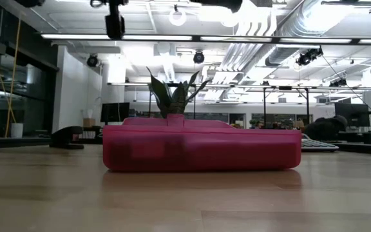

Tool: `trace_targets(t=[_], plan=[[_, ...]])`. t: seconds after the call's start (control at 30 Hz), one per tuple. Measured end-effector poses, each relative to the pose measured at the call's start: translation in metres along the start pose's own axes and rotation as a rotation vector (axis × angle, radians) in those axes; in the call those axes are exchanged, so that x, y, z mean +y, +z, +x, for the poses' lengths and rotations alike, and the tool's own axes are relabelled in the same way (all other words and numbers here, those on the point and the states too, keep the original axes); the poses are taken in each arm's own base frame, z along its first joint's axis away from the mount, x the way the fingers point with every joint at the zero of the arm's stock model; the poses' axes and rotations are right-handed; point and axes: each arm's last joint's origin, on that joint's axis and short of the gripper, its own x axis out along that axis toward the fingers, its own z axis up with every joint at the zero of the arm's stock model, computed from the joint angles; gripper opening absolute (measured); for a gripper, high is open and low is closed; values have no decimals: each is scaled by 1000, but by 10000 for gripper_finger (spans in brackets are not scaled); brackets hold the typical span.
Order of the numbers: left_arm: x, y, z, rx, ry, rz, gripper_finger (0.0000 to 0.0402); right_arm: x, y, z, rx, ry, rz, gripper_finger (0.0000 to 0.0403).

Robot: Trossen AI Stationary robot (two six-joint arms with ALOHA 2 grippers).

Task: Pack school essentials
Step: Put the green pencil top eraser into the red supply box

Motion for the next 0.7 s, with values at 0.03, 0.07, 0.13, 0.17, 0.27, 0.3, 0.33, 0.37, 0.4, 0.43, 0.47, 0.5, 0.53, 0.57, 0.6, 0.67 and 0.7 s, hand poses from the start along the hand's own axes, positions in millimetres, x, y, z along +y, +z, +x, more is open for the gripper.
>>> trace_targets(t=[0.03,0.07,0.13,0.17,0.27,0.3,0.33,0.37,0.4,0.43,0.47,0.5,0.53,0.57,0.6,0.67,0.7], plan=[[1,-2,4,-7,-7,-23,8,1,1,4,5,-25,-10,181],[3,-5,7,-9,-9,-40,8,2,3,7,6,-50,-22,181],[6,-9,12,-12,-13,-73,8,3,5,13,13,-96,-53,181],[7,-11,14,-15,-18,-90,8,4,6,15,18,-106,-64,181],[11,-15,18,-27,-2,-131,8,4,13,18,2,-103,-67,182],[12,-15,18,-37,7,-141,8,4,15,18,-5,-98,-64,182],[14,-16,19,-51,18,-148,8,4,16,18,-8,-94,-63,182],[15,-17,20,-62,32,-151,8,5,16,19,-7,-89,-62,182],[16,-17,20,-73,46,-154,8,5,15,19,-1,-89,-60,182],[17,-17,21,-86,52,-159,8,5,15,19,1,-88,-54,182],[16,-17,21,-99,51,-168,8,5,15,19,4,-89,-50,182],[17,-17,21,-105,54,-175,8,4,14,19,8,-89,-49,182],[17,-17,21,-111,59,-181,8,4,14,19,12,-89,-45,182],[17,-17,21,-118,59,-183,8,3,14,19,15,-91,-36,182],[17,-16,21,-123,56,-185,8,2,14,20,15,-93,-30,182],[17,-15,21,-128,54,-188,8,0,13,21,16,-100,-25,182],[17,-15,22,-129,55,-191,8,-1,13,21,16,-104,-23,182]])
